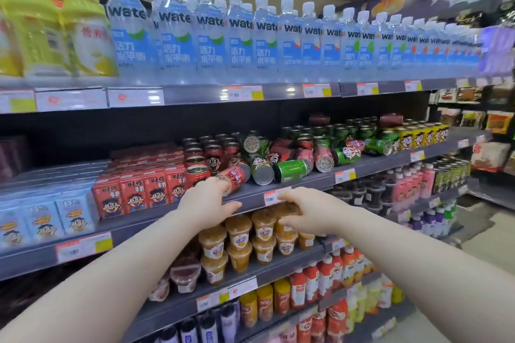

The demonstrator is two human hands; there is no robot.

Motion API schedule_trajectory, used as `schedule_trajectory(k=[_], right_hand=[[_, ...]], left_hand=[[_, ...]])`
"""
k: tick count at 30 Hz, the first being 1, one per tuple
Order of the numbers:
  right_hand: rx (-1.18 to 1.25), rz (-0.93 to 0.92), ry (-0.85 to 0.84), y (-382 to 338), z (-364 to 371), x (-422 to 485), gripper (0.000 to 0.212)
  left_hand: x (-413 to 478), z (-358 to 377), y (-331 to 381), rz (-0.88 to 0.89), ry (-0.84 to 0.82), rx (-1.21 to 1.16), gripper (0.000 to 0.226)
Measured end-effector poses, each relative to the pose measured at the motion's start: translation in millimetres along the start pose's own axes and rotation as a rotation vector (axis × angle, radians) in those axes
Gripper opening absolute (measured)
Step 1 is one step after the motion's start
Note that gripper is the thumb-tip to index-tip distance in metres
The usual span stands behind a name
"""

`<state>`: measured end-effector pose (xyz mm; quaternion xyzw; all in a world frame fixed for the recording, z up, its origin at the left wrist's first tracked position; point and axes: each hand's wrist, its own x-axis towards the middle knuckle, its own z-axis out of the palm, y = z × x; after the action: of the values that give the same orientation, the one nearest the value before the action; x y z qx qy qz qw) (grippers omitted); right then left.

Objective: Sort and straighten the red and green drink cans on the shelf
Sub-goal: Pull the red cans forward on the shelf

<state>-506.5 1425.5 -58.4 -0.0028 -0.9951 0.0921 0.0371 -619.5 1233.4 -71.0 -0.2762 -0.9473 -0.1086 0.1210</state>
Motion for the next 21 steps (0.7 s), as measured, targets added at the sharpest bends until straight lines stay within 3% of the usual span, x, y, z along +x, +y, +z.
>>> schedule_trajectory(k=[11,21], right_hand=[[0.023,-0.349,-0.034,26,11,162,0.062],[0.008,-0.756,-0.132,41,21,258,0.076]], left_hand=[[67,14,-37,-0.282,0.160,0.050,0.055],[111,35,-30,-0.550,0.095,0.096,0.072]])
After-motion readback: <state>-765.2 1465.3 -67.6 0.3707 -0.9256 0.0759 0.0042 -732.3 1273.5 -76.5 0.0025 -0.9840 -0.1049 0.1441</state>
